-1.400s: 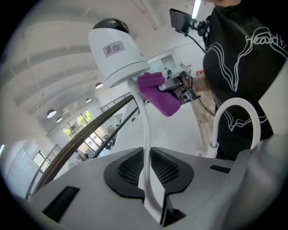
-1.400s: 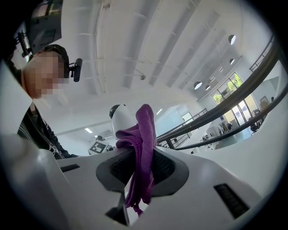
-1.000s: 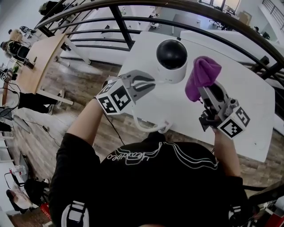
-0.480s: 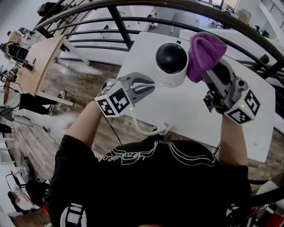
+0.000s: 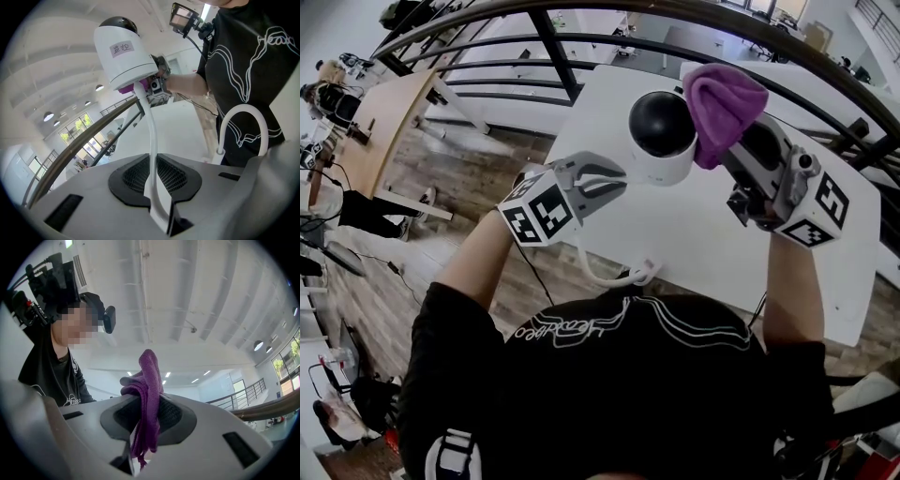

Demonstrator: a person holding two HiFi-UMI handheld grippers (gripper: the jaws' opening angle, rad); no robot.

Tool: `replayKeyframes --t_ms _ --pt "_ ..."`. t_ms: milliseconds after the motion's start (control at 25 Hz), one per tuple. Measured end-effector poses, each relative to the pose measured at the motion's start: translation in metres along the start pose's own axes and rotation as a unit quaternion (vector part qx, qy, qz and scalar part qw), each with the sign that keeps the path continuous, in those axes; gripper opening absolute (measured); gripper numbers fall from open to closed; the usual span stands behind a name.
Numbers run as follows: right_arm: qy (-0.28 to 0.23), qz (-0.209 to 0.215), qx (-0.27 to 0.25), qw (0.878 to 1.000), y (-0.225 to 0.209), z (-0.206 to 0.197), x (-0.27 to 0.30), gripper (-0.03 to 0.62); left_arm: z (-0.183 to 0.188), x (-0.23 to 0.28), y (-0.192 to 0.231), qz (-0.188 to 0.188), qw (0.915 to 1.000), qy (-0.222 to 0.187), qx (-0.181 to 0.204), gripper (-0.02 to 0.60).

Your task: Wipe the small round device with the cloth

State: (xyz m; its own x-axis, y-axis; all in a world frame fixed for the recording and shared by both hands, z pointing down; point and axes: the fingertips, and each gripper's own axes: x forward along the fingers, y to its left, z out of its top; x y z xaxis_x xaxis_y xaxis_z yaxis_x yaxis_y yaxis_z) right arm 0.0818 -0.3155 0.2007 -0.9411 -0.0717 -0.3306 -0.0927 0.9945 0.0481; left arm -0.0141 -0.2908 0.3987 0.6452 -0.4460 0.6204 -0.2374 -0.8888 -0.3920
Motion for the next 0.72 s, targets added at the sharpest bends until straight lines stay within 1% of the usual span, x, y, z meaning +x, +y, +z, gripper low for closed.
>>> replayKeyframes --t_ms 280,720 --pt "0.005 0.018 0.008 1.000 0.003 0.000 0.002 0.072 0.000 0.000 0.000 0.001 1.0000 0.003 -0.002 0.057" --pt "0.013 0.023 -0.007 1.000 0.013 0.000 -0.003 0.072 0.001 0.001 0.000 0.013 0.9999 0.003 -0.009 0.058"
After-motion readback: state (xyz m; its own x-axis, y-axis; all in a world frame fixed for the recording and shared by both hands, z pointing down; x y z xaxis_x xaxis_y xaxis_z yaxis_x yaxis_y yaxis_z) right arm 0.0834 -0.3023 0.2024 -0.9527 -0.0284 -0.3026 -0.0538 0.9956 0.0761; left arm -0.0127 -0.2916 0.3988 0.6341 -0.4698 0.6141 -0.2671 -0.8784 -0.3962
